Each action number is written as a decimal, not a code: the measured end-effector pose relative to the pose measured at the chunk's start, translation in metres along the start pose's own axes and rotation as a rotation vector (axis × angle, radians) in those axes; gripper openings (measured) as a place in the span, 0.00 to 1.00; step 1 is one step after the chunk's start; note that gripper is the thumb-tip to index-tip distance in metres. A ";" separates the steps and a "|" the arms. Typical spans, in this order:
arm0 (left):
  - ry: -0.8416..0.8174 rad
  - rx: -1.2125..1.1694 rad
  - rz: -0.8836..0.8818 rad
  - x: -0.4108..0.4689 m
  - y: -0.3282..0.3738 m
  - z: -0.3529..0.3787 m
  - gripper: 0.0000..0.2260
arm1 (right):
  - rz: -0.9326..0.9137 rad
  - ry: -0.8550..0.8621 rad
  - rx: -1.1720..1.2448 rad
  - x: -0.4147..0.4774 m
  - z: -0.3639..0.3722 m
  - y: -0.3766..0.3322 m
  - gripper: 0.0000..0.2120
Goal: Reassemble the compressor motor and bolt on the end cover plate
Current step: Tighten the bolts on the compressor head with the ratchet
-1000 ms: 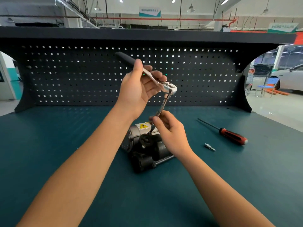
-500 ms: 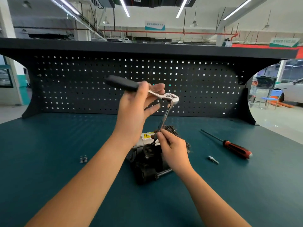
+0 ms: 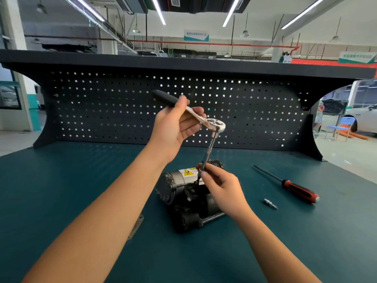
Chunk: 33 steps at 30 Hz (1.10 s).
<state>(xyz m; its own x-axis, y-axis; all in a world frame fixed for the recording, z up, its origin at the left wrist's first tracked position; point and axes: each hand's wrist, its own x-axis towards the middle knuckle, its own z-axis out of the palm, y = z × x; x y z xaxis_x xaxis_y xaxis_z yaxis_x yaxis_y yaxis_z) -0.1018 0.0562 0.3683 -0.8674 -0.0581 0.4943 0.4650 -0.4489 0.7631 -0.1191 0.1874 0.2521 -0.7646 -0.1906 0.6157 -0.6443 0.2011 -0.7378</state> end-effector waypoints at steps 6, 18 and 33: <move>-0.113 0.152 -0.182 0.014 0.006 0.010 0.10 | -0.053 0.017 0.124 0.008 0.003 -0.003 0.13; 0.057 0.675 0.460 -0.066 0.002 0.008 0.06 | -0.065 0.161 0.014 0.015 0.006 -0.006 0.14; 0.085 0.319 0.198 -0.034 -0.004 0.015 0.16 | 0.021 0.110 0.164 0.013 0.001 -0.008 0.11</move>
<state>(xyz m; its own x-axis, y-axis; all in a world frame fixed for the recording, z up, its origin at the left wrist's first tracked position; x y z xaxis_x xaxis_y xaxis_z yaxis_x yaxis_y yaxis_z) -0.0716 0.0730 0.3547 -0.7607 -0.1953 0.6190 0.6451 -0.1219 0.7543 -0.1237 0.1826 0.2657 -0.7806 -0.0801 0.6199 -0.6240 0.0431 -0.7802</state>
